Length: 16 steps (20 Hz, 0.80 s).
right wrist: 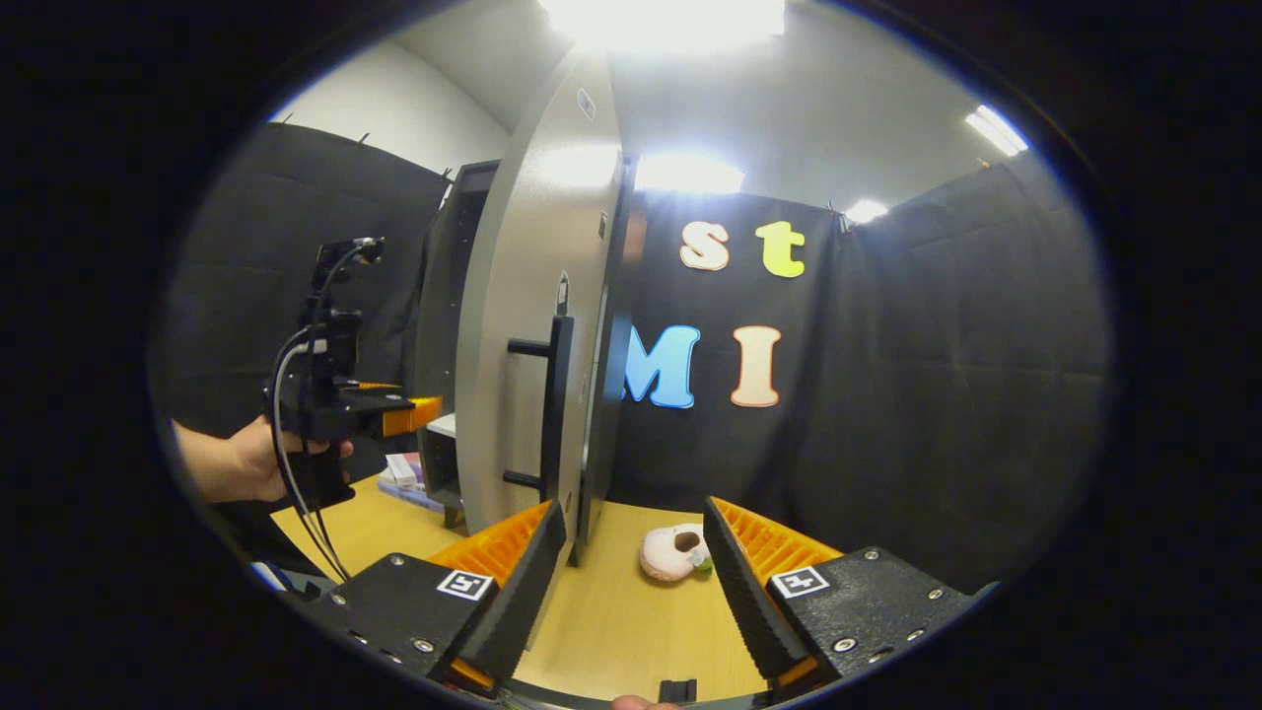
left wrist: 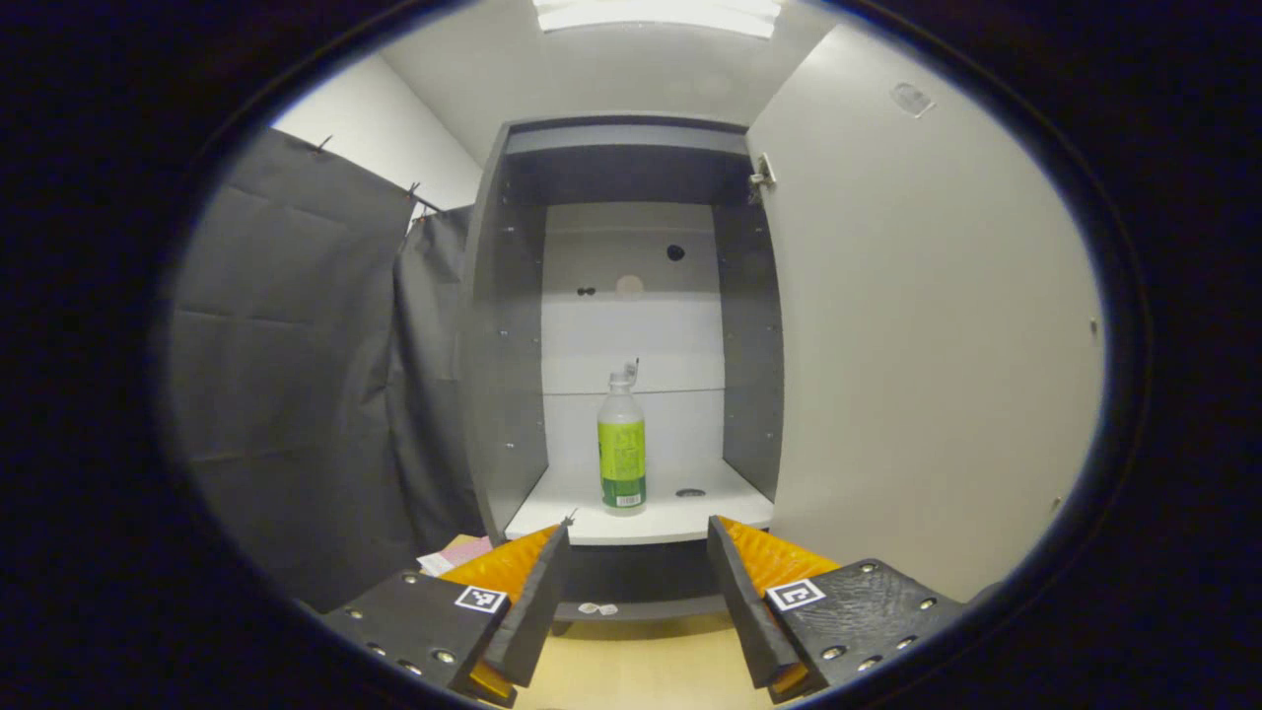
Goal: Open the cabinet door with the right hand, grasp the bottle in the cabinet with the left hand and place it on the coaster, then close the cabinet door with the right hand.
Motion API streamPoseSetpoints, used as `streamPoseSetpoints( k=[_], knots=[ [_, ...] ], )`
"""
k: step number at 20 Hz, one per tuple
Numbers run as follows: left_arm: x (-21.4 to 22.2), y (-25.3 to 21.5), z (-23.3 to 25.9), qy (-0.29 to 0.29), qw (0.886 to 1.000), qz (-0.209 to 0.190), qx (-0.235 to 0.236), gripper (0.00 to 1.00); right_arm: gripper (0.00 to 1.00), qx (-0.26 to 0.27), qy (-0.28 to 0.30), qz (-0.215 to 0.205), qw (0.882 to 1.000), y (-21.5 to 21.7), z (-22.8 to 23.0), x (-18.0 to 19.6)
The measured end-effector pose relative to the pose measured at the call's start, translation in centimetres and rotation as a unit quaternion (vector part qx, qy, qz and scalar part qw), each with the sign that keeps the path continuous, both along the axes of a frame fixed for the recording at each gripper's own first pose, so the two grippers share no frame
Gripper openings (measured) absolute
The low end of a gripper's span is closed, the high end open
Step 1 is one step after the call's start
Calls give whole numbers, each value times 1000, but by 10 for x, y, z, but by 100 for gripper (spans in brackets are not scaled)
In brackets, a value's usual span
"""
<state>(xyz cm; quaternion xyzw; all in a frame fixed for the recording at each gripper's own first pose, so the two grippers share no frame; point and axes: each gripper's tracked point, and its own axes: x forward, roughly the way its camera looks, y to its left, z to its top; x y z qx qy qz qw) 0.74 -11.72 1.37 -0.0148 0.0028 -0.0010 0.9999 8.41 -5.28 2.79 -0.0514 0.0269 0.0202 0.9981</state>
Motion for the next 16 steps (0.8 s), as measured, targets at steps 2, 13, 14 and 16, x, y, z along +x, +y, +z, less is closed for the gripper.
streamPoseSetpoints(
  k=[2,13,14,16],
  knots=[
    [34,3,9,-10,1000,2,4,80,88,3,8,-34,999,-21,-5,-1],
    [171,14,5,-32,999,-8,44,84,89,11,41,-130,991,-44,-32,21],
    [182,15,4,-33,998,-11,45,84,89,12,41,-135,990,-42,-32,25],
    [201,17,4,-34,998,-15,49,84,89,23,37,-139,989,-36,-32,33]
  ],
)
